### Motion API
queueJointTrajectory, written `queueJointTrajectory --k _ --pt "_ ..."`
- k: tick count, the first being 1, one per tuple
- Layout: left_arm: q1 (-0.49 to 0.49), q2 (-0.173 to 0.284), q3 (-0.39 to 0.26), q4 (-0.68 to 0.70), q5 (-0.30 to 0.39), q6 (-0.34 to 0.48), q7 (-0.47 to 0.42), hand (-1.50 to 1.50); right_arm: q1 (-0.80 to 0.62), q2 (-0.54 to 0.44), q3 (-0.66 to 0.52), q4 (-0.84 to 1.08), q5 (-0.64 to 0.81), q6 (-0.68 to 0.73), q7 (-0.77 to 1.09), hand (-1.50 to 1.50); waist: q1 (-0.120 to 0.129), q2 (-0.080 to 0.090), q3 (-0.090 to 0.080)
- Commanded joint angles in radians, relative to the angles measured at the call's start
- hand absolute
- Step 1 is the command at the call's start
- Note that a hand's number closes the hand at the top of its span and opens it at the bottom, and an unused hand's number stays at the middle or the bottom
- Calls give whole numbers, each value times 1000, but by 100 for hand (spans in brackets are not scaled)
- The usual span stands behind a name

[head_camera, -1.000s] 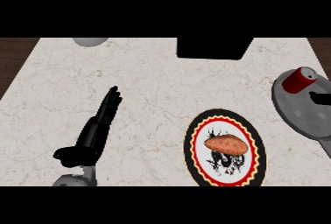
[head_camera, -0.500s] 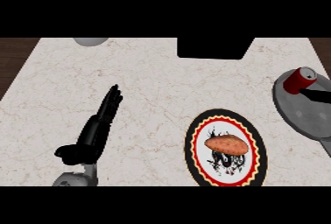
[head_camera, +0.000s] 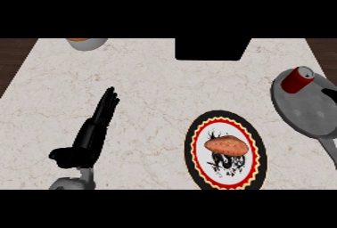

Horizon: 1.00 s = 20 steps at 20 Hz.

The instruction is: Pick the can from the plate and place it in the pan

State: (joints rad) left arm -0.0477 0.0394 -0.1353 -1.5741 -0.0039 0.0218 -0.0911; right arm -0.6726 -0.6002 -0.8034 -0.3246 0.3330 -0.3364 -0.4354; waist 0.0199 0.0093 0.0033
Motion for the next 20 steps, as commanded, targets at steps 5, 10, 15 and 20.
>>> queueJointTrajectory --k 5,10,15,20 --pt "17 -1 9 -13 -4 5 -4 0 136 -16 -27 -49 -140 341 -82 -150 -24 -12 -3" --pt "72 14 7 -15 -13 -14 -45 0 296 1 -8 -123 -188 449 -216 -150 -23 -11 -3" --pt "29 -24 2 -2 -22 17 -17 0 421 105 58 -313 -223 432 -217 -150 -27 -12 -4" --pt "53 -26 -1 -2 -39 13 -23 0 523 167 117 -529 -277 402 -93 -150 -25 -12 -4"
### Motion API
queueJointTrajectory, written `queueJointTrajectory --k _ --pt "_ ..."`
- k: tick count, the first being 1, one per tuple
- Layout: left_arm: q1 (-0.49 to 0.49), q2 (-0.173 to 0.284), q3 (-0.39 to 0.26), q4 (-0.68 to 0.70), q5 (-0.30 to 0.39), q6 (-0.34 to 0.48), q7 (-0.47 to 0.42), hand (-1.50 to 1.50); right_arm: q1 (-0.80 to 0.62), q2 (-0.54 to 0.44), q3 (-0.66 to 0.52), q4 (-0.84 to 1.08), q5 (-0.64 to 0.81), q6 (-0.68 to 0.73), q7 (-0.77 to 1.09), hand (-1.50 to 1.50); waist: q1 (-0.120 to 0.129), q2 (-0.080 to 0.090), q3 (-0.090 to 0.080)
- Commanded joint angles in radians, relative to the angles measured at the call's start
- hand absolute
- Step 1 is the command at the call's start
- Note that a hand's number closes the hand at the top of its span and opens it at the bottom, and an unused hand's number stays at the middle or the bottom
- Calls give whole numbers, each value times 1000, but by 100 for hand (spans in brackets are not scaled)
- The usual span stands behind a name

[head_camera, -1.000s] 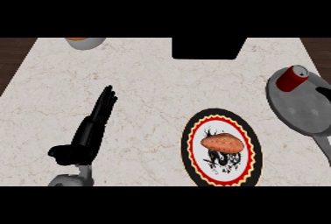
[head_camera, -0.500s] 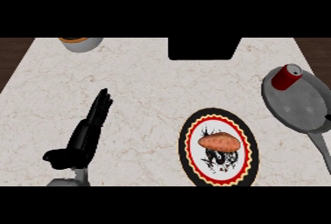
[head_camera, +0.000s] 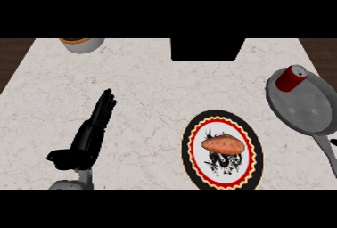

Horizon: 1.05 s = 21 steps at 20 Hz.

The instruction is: Pick the can from the plate and place it in the pan

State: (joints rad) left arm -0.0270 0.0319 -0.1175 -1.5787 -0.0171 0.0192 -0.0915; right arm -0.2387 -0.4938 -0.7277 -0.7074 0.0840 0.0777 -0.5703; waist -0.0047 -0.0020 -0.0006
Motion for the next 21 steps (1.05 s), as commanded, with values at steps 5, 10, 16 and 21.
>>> queueJointTrajectory --k 5,10,16,21 --pt "13 27 40 3 26 -55 -40 0 160 77 83 -263 -56 -16 85 -150 2 1 0" --pt "-9 30 66 28 29 -54 -17 0 258 105 96 -418 -61 -50 176 -150 1 1 0" --pt "-4 -30 -50 10 -39 50 -21 0 258 104 128 -423 -47 -81 173 -150 2 2 0" --pt "31 -10 -4 -4 -28 -13 -28 0 196 91 152 -333 50 -213 123 -150 8 2 1"
